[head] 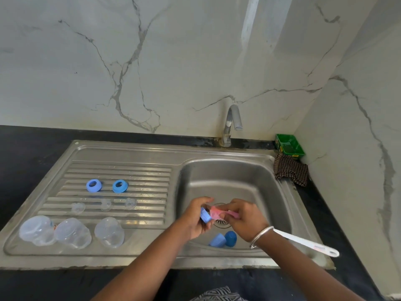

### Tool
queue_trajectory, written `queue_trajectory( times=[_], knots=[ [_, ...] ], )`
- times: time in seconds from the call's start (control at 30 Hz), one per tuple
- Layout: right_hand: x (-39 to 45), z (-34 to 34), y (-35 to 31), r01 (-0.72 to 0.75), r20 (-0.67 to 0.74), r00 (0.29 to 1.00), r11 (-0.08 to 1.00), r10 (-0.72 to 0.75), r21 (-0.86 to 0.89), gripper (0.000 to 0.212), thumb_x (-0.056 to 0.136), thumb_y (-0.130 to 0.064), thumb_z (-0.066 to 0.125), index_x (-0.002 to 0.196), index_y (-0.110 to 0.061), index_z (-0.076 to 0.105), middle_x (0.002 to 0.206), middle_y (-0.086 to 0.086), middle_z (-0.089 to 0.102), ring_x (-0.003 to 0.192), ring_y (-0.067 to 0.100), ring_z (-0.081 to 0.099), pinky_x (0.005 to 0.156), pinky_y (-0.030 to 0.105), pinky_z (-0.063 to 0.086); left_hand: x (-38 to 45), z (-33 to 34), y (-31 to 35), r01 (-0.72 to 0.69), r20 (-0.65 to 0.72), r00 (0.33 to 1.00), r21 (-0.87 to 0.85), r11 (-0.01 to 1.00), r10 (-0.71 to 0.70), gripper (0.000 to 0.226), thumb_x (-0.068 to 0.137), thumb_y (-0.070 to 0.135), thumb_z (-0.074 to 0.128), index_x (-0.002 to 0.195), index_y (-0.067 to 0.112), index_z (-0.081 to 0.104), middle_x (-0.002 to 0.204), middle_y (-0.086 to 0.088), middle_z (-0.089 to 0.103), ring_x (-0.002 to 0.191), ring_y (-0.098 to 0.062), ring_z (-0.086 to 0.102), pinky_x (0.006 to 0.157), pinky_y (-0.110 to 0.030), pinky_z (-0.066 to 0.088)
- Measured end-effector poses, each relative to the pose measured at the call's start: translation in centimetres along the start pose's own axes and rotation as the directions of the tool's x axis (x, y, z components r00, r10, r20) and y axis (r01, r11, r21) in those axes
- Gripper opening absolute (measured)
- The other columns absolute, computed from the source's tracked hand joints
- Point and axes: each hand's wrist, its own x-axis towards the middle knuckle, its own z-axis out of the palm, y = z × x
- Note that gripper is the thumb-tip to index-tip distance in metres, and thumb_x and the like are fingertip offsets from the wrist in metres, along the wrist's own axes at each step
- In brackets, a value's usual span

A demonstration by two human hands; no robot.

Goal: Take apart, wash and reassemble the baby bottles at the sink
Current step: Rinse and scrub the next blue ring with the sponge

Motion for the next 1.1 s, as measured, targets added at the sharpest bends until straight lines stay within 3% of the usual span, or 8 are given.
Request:
queue_trajectory(
  times=[0.1, 0.23, 0.33, 0.43, 0.63, 0.77, 0.93, 1.1],
  knots=[
    [0.2, 0.2, 1.3, -0.103, -0.107, 0.987, 0.987, 0.116, 0.123, 0.026, 0.085, -0.029, 0.072, 0.108, -0.040, 0.073, 0.085, -0.010, 0.067, 0.080, 0.005, 0.062, 0.077, 0.023, 0.050, -0.2, -0.5, 0.8, 0.027, 0.010, 1.000, -0.188, 0.982, -0.025, 0.015, 0.083, 0.013, 0.061, 0.077, 0.000, 0.059, 0.064, -0.012, 0.058, 0.050, -0.020, 0.056, 0.048, -0.023, 0.054],
    [0.3, 0.1, 2.1, -0.149, -0.116, 0.978, 0.968, 0.175, 0.203, 0.027, 0.087, -0.030, 0.071, 0.113, -0.036, 0.072, 0.100, -0.008, 0.071, 0.093, 0.006, 0.065, 0.084, 0.019, 0.050, 0.6, 0.7, 0.3, 0.078, 0.034, 0.997, -0.228, 0.970, -0.072, 0.008, 0.086, -0.002, 0.055, 0.091, -0.007, 0.059, 0.082, -0.022, 0.064, 0.064, -0.029, 0.070, 0.052, -0.028, 0.059],
    [0.3, -0.3, 2.0, -0.112, -0.149, 0.979, 0.980, 0.137, 0.162, 0.028, 0.088, -0.029, 0.070, 0.115, -0.037, 0.070, 0.088, -0.007, 0.067, 0.081, 0.007, 0.062, 0.071, 0.004, 0.040, 1.5, 1.9, -0.4, 0.060, 0.029, 0.998, -0.226, 0.972, -0.055, 0.014, 0.091, 0.007, 0.058, 0.094, -0.006, 0.062, 0.082, -0.025, 0.068, 0.070, -0.033, 0.073, 0.061, -0.034, 0.063],
    [0.5, -0.6, 2.7, -0.076, -0.205, 0.974, 0.994, 0.091, 0.080, 0.032, 0.087, -0.024, 0.071, 0.117, -0.034, 0.070, 0.076, -0.010, 0.056, 0.069, 0.008, 0.056, 0.065, 0.001, 0.035, 2.4, 3.0, -0.7, 0.099, -0.004, 0.995, -0.231, 0.968, -0.103, 0.026, 0.094, 0.026, 0.058, 0.090, 0.001, 0.064, 0.076, -0.018, 0.070, 0.063, -0.026, 0.071, 0.069, -0.035, 0.060],
    [1.4, -0.7, 3.5, -0.030, -0.160, 0.987, 0.999, 0.024, -0.036, 0.036, 0.087, -0.031, 0.065, 0.121, -0.040, 0.066, 0.092, -0.008, 0.061, 0.079, 0.013, 0.063, 0.063, 0.016, 0.037, 3.0, 6.2, -0.2, 0.108, -0.013, 0.994, -0.198, 0.974, -0.113, 0.033, 0.097, 0.031, 0.045, 0.081, 0.011, 0.066, 0.077, -0.009, 0.070, 0.071, -0.023, 0.069, 0.072, -0.041, 0.052],
    [1.6, -0.4, 4.3, 0.097, -0.193, 0.973, 0.984, -0.125, -0.149, 0.028, 0.086, -0.037, 0.054, 0.108, -0.044, 0.068, 0.080, -0.009, 0.057, 0.067, 0.016, 0.060, 0.046, 0.029, 0.048, 3.7, 7.0, 0.7, 0.086, -0.045, 0.994, -0.287, 0.954, -0.103, 0.040, 0.100, 0.028, 0.039, 0.077, 0.007, 0.064, 0.064, -0.011, 0.066, 0.057, -0.023, 0.064, 0.066, -0.035, 0.049],
    [1.7, -1.9, 7.5, 0.225, -0.177, 0.938, 0.912, -0.298, -0.341, 0.025, 0.077, -0.032, 0.061, 0.097, -0.042, 0.072, 0.075, -0.009, 0.056, 0.064, 0.017, 0.059, 0.039, 0.026, 0.044, 5.0, 6.9, 1.0, 0.118, -0.053, 0.988, -0.315, 0.942, -0.142, 0.044, 0.101, 0.031, 0.036, 0.097, 0.001, 0.067, 0.086, -0.016, 0.074, 0.085, -0.027, 0.066, 0.085, -0.046, 0.049],
    [2.7, -3.1, 8.0, 0.160, -0.275, 0.936, 0.961, -0.220, -0.226, 0.030, 0.082, -0.034, 0.051, 0.103, -0.038, 0.072, 0.078, -0.008, 0.059, 0.064, 0.018, 0.060, 0.040, 0.028, 0.047, 5.5, 8.5, 0.5, 0.108, -0.074, 0.990, -0.177, 0.978, -0.122, 0.034, 0.098, 0.030, 0.042, 0.098, 0.009, 0.068, 0.095, -0.012, 0.072, 0.099, -0.029, 0.068, 0.099, -0.052, 0.047]
  ],
)
